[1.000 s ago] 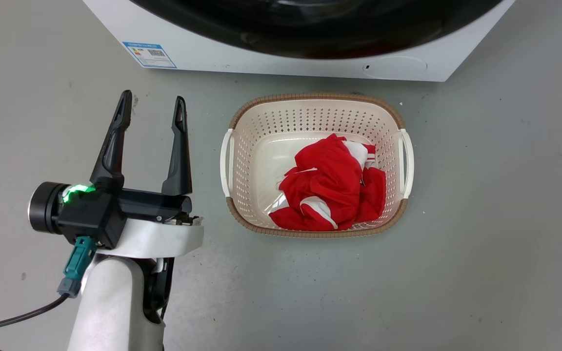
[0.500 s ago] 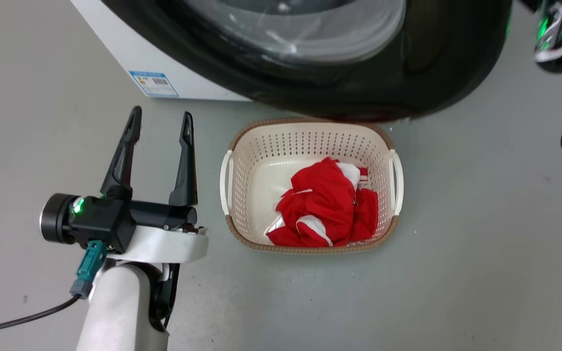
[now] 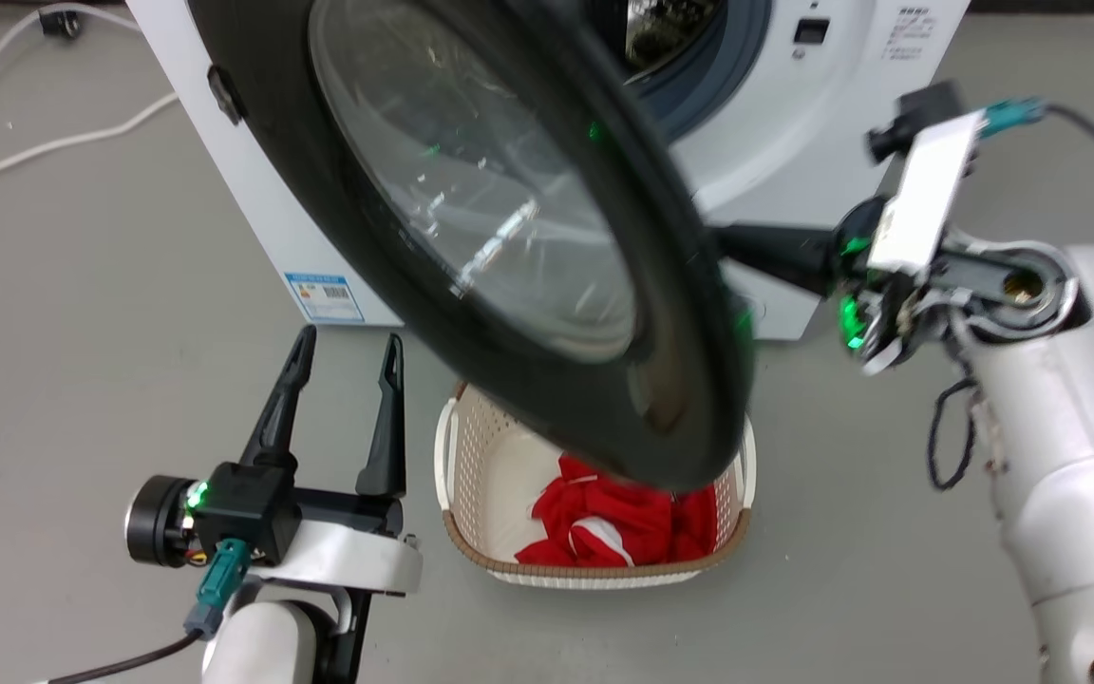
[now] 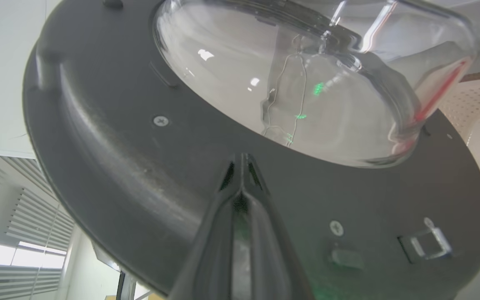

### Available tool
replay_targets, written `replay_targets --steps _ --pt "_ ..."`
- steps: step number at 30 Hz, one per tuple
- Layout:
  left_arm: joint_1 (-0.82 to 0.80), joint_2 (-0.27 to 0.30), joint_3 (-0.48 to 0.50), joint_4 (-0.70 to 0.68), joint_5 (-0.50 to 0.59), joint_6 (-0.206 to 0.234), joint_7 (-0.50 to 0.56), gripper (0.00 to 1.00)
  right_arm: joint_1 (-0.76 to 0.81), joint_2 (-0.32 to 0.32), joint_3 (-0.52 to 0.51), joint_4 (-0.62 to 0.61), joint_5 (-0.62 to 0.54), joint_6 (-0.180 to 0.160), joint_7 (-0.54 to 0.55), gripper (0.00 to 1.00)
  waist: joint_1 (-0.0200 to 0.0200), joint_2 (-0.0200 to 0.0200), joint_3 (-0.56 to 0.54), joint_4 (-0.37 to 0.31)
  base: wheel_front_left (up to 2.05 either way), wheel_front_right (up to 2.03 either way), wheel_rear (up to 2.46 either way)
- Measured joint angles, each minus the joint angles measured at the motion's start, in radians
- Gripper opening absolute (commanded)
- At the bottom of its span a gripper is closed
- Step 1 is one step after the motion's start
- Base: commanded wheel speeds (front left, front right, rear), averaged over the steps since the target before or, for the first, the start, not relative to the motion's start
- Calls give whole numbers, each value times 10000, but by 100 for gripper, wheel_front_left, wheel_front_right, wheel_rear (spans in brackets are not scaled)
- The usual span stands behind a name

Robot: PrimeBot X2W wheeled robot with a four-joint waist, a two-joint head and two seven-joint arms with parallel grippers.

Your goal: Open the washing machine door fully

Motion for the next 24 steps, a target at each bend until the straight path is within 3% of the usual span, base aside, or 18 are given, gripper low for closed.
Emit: replay_targets --steps 13,19,24 --pt "505 -2 -213 240 -61 104 0 100 1848 777 1367 -2077 568 2 619 0 -1 0 -830 69 0 0 0" --pt "590 -2 -234 265 -104 198 2 100 2300 815 1873 -2600 788 2 -73 0 -1 0 -963 118 0 0 0" --pt "678 0 -196 274 -157 268 0 100 2739 849 1628 -3014 748 2 -1459 0 0 0 -1030 55 0 0 0"
